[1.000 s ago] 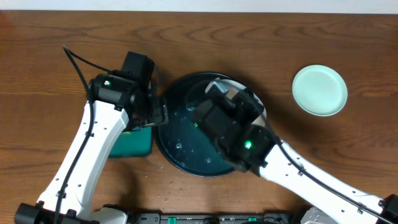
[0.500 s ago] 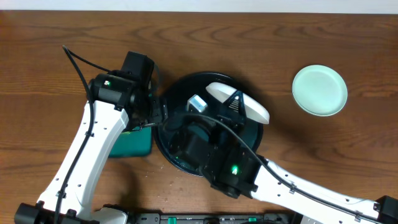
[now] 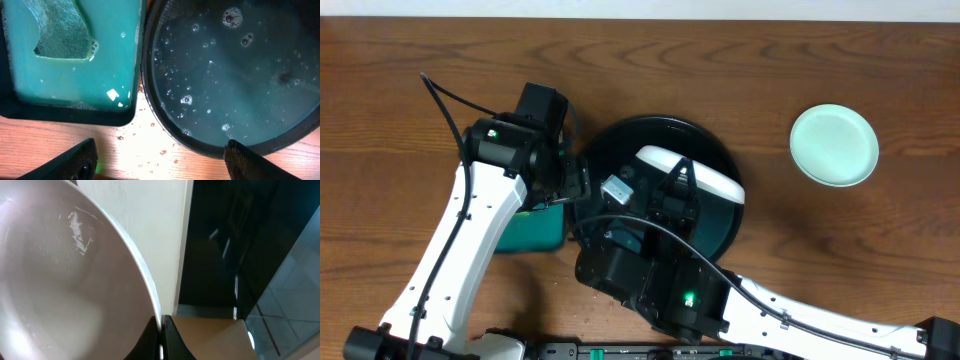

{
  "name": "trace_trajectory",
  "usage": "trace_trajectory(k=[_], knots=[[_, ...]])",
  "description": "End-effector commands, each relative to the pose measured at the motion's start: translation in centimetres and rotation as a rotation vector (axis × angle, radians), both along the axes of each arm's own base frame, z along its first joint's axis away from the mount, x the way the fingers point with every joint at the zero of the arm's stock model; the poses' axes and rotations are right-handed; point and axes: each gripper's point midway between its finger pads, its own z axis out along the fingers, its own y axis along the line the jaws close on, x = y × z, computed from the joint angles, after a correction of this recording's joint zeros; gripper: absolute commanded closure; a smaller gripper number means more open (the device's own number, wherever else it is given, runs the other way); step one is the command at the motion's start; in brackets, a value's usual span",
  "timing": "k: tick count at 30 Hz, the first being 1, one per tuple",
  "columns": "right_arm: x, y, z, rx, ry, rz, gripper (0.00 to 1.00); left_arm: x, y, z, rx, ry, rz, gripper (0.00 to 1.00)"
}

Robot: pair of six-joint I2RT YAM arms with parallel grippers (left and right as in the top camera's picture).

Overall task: Clean dirty plates on tray and stack at the side
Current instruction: 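Carry the white plate right and lower it onto the green plates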

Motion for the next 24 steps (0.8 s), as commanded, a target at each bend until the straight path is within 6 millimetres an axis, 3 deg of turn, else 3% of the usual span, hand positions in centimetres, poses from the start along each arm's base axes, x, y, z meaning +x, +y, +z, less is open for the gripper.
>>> trace_trajectory(k=[1, 9, 12, 15, 18, 21, 24], knots=[[-0.7, -0.3, 1.1, -0.002, -0.034, -0.008, 0.99, -0.3, 0.0, 0.1, 0.0, -0.004, -0.017, 0.18], [-0.7, -0.2, 1.0, 0.015, -0.033, -0.004, 0.99, -0.3, 0.0, 0.1, 0.0, -0.004, -0.017, 0.18], [0.4, 0.4, -0.9, 0.097, 0.05, 0.044, 0.99, -0.3, 0.0, 0.1, 0.0, -0.004, -0.017, 0.18], [-0.4, -0.2, 1.1, 0.061, -0.065, -0.032, 0.99, -0.5, 0.0, 0.1, 0.003, 0.005, -0.017, 0.18], [0.0, 1.0, -0.9, 0.157, 0.031, 0.052, 0.99, -0.4, 0.0, 0.1, 0.002, -0.001, -0.021, 0.18], [-0.5, 0.9, 0.2, 0.22, -0.046, 0.021, 0.99, -0.5, 0.0, 0.1, 0.003, 0.003, -0.022, 0.18], [0.2, 2.0, -4.0, 0.416, 0.16, 0.093, 0.99, -0.4, 0.0, 0.1, 0.002, -0.002, -0.024, 0.18]])
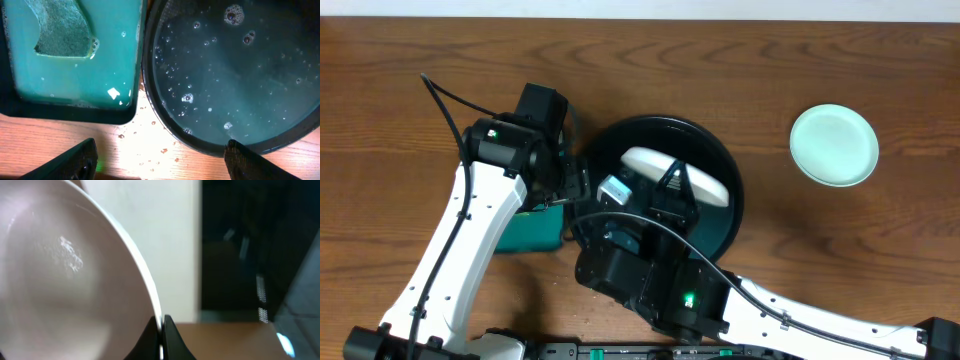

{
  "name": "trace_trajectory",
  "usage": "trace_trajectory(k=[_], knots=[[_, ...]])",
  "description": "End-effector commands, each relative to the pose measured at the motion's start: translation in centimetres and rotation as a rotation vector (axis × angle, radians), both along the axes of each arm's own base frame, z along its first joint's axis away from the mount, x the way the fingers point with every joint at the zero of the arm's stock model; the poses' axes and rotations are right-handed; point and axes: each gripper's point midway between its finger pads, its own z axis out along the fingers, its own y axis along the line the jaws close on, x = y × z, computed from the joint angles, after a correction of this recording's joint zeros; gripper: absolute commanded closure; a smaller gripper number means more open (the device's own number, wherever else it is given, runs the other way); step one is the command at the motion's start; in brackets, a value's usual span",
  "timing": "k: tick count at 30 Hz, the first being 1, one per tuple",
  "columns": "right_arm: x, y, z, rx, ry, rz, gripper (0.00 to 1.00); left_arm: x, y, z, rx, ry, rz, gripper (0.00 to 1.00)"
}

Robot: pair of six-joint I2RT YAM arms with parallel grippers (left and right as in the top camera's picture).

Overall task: Clean dirty plates on tray and stack at the side
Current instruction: 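Carry the white plate right and lower it onto the green plates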

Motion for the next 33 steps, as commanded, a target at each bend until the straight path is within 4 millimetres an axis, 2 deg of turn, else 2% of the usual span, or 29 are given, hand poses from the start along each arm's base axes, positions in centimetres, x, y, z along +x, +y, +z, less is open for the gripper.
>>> trace_trajectory(k=[1, 4, 6, 13, 16, 19, 24, 25, 26, 29, 33], knots=[[0.4, 0.8, -4.1, 0.333, 0.196, 0.035, 0.99, -0.2, -0.1, 0.1, -0.001, -0.009, -0.021, 0.18], [0.6, -0.2, -9.2, 0.638, 0.47, -0.092, 0.99, -0.2, 0.0, 0.1, 0.003, -0.01, -0.021, 0.18], [1.2, -1.5, -10.9, 0.816, 0.562, -0.222, 0.99, 0.0, 0.4, 0.1, 0.024, -0.019, -0.017, 0.18], [4.7, -5.2, -12.4, 1.197, 0.633, -0.491, 0.99, 0.6, 1.1, 0.2, 0.069, -0.048, -0.007, 0.18], [6.4, -7.9, -12.8, 1.371, 0.649, -0.622, 0.99, 0.6, 1.1, 0.2, 0.069, -0.048, -0.007, 0.18], [8.2, -12.3, -13.0, 1.517, 0.605, -0.767, 0.99, 0.6, 1.1, 0.2, 0.069, -0.048, -0.007, 0.18], [10.0, -21.5, -13.1, 1.648, 0.434, -0.967, 0.99, 0.6, 1.1, 0.2, 0.069, -0.047, -0.007, 0.18], [10.0, -24.0, -13.2, 1.673, 0.38, -1.03, 0.99, 0.6, 1.1, 0.2, 0.069, -0.047, -0.007, 0.18], [9.9, -25.3, -13.3, 1.689, 0.353, -1.068, 0.99, 0.6, 1.1, 0.2, 0.069, -0.047, -0.007, 0.18], [8.7, -30.7, -14.3, 1.728, 0.25, -1.231, 0.99, 0.6, 1.1, 0.2, 0.069, -0.047, -0.007, 0.18], [6.7, -35.9, -16.4, 1.732, 0.185, -1.409, 0.99, 0.6, 1.1, 0.2, 0.069, -0.047, -0.007, 0.18]])
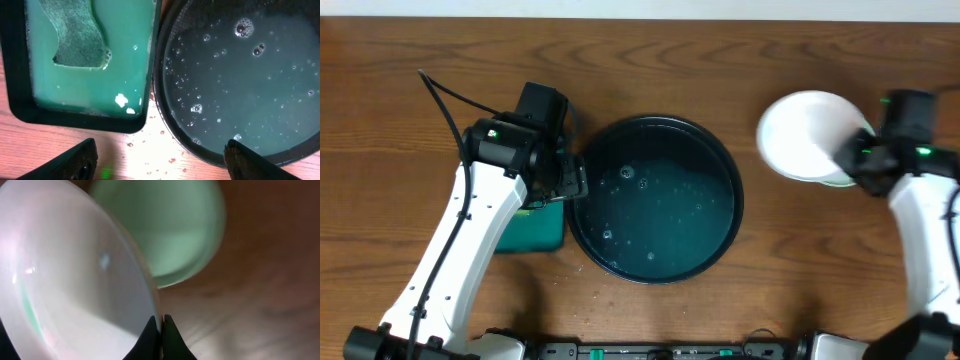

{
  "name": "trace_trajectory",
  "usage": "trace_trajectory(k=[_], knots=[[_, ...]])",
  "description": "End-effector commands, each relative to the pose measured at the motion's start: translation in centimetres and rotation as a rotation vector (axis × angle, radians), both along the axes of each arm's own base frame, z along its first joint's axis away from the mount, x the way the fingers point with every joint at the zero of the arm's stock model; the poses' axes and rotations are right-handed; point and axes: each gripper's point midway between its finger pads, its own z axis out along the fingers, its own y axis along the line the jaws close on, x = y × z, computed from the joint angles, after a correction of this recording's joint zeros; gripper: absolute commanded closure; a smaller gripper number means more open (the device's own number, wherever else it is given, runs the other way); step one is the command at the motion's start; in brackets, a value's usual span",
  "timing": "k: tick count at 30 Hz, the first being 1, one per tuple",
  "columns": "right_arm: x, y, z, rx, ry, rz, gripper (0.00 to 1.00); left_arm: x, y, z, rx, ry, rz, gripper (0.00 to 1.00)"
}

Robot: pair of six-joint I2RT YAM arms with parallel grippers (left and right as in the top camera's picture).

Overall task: Clean dirty plates on tray and stack at the side
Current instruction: 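Carry the white plate right and lower it onto the green plates, then open the right gripper and release the white plate on the stack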

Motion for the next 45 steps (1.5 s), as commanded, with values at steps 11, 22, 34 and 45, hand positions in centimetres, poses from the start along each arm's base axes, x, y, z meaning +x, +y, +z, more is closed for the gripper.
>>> trace_trajectory(k=[11, 22, 34, 45], knots=[[-0.1, -5.9, -6.9, 0.067, 0.115, -0.169, 0.99, -0.2, 0.2, 0.2, 0.013, -0.01, -0.018, 0.18], [3.2, -6.3, -6.8, 0.067, -0.001, -0.109, 0.46, -0.2, 0.2, 0.2, 0.013, -0.01, -0.018, 0.18], [7.9, -3.1, 0.0, -0.008, -0.177, 0.328, 0.43, -0.2, 0.2, 0.2, 0.013, -0.01, -0.018, 0.18], [-2.4, -4.8, -6.7, 0.037, 0.245, -0.191, 0.99, -0.2, 0.2, 0.2, 0.013, -0.01, -0.018, 0.18]])
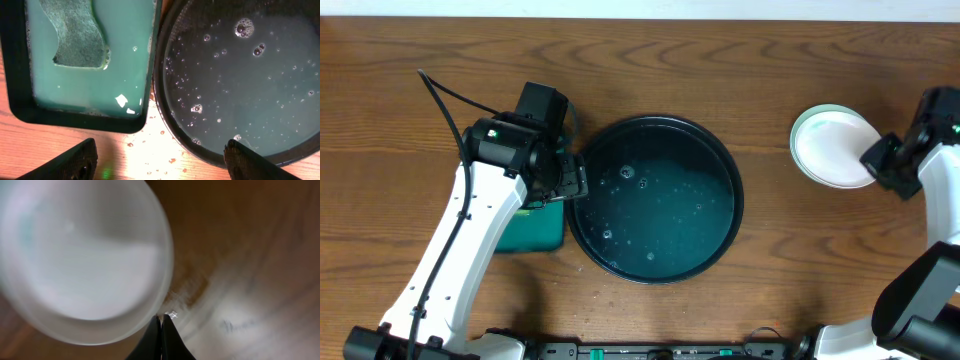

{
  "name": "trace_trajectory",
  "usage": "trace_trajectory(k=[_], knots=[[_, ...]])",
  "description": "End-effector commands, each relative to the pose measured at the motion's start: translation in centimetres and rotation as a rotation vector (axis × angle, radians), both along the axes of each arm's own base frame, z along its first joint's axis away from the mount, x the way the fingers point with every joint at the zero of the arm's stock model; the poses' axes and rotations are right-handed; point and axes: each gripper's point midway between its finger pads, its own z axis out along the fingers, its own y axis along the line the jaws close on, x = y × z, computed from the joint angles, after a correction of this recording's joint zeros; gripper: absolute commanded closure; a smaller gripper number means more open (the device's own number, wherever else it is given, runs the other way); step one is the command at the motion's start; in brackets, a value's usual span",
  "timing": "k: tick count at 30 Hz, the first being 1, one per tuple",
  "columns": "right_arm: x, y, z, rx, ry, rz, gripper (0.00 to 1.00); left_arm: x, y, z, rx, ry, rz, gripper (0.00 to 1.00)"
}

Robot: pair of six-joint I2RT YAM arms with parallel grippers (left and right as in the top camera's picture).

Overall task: Clean dirty plates on tray and stack at the side
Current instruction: 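Open the right gripper and release the white plate on the stack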

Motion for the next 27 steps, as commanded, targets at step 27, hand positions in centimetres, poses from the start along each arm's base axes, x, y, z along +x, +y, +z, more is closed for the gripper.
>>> trace_trajectory(k=[27], knots=[[0.6, -0.5, -6.1, -0.001, -0.042, -0.134, 0.99, -0.2, 0.2, 0.2, 0.013, -0.01, -0.018, 0.18]])
